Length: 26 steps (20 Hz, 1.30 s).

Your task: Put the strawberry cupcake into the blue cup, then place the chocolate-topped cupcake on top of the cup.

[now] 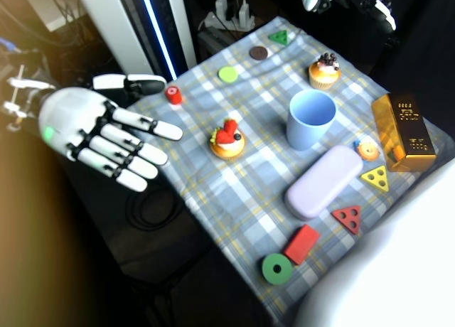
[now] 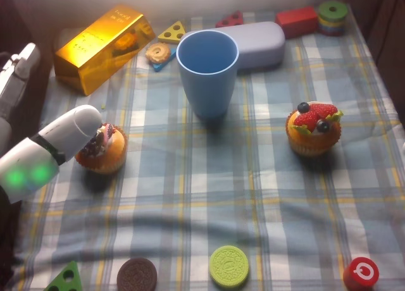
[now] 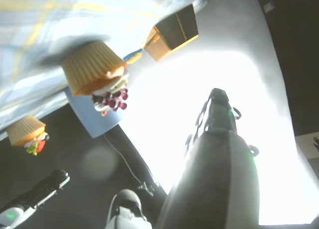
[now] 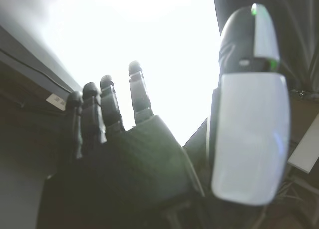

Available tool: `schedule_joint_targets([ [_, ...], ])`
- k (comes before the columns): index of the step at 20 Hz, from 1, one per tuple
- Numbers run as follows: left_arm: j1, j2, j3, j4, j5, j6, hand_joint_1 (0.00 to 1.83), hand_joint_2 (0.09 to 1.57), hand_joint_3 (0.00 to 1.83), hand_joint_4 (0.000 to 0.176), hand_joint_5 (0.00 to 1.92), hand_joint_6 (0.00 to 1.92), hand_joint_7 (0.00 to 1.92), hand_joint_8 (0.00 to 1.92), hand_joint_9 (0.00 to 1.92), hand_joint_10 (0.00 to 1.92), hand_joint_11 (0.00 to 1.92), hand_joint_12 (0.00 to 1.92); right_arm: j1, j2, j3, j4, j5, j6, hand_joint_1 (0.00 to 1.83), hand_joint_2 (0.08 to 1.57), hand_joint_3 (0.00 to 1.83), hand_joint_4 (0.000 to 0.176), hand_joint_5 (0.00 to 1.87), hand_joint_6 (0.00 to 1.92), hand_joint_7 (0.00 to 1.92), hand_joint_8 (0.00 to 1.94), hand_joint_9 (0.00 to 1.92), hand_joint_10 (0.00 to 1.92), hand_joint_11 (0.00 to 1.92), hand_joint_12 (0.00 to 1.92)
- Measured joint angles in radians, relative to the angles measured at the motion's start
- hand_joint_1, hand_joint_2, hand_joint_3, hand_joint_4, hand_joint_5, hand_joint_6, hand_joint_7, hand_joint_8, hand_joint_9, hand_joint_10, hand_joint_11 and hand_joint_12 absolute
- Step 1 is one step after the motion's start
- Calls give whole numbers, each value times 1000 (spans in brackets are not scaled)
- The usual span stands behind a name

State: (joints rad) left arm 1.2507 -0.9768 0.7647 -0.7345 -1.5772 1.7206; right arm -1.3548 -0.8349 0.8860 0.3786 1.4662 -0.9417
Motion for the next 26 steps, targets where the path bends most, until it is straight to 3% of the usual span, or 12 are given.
schedule_joint_targets([
  [1, 0, -4, 0, -6, 2, 0, 202, 814, 14, 41, 96, 13, 2, 1, 0, 0, 0, 0, 0, 3, 0, -6, -6, 2, 156, 831, 8, 0, 0, 0, 0, 0, 0, 0, 0, 0],
  [2, 0, -6, 0, -7, 7, 0, 166, 807, 8, 69, 108, 16, 5, 2, 0, 0, 0, 0, 0, 6, 0, -7, -8, 2, 154, 837, 9, 0, 0, 0, 0, 0, 0, 0, 0, 0],
  [7, 0, -7, 0, -6, 14, 0, 167, 806, 1, 74, 118, 11, 14, 5, 0, 0, 0, 0, 24, 6, 42, -39, -42, 60, 346, 857, 8, 0, 0, 0, 45, 14, 50, 17, 74, 33],
  [9, 0, -19, 6, -7, 16, 0, 163, 809, 3, 48, 129, 13, 14, 4, 0, 0, 0, 0, 61, 6, 85, -89, -91, 123, 495, 942, 6, 0, 0, 0, 230, 19, 343, 6, 197, 383],
  [10, 0, -19, 6, -4, 23, 0, 171, 817, 5, 57, 135, 13, 19, 5, 0, 0, 0, 0, 86, 6, 109, -121, -125, 153, 490, 1000, 0, 0, 0, 0, 281, 14, 389, 4, 137, 596],
  [13, 0, -19, 6, -3, 20, 0, 172, 839, 11, 50, 134, 6, 34, 7, 0, 0, 0, 0, 178, -5, 208, -246, -297, 278, 454, 1001, 0, 0, 60, 3, 362, 5, 420, 1, 89, 756],
  [16, 0, -19, 6, -3, 21, 0, 180, 835, 5, 48, 141, 6, 18, 0, 0, 0, 0, 0, 293, -11, 272, -385, -462, 342, 416, 1006, 0, 0, 139, 2, 382, 1, 372, 0, 55, 696],
  [17, 0, -19, 6, -5, 21, 0, 147, 813, 0, 73, 144, 6, 24, 3, 0, 0, 0, 0, 327, -12, 280, -436, -507, 349, 412, 994, 1, 0, 164, 0, 389, 0, 371, 0, 78, 627],
  [21, 0, -19, 7, -6, 23, 0, 128, 841, 6, 69, 142, 2, 39, 4, 19, 5, 26, 12, 485, -50, 341, -745, -708, 510, 333, 953, 0, 22, 142, 0, 342, 0, 261, 0, 0, 486],
  [23, 0, -19, 7, -4, 25, 0, 126, 851, 8, 55, 146, 2, 49, 6, 18, 3, 22, 10, 536, -78, 369, -867, -762, 582, 331, 904, 0, 80, 31, 1, 232, 2, 188, 2, 0, 246],
  [24, 0, -19, 8, -5, 27, 0, 128, 869, 14, 42, 133, 0, 52, 6, 33, 9, 46, 21, 550, -90, 377, -903, -781, 600, 337, 868, 0, 93, 12, 1, 211, 2, 184, 1, 0, 280],
  [26, 0, -19, 8, -6, 32, 0, 127, 842, 0, 89, 134, 1, 50, 3, 26, 3, 40, 19, 570, -119, 398, -962, -816, 611, 318, 811, 0, 73, 1, 0, 199, 0, 177, 1, 0, 382],
])
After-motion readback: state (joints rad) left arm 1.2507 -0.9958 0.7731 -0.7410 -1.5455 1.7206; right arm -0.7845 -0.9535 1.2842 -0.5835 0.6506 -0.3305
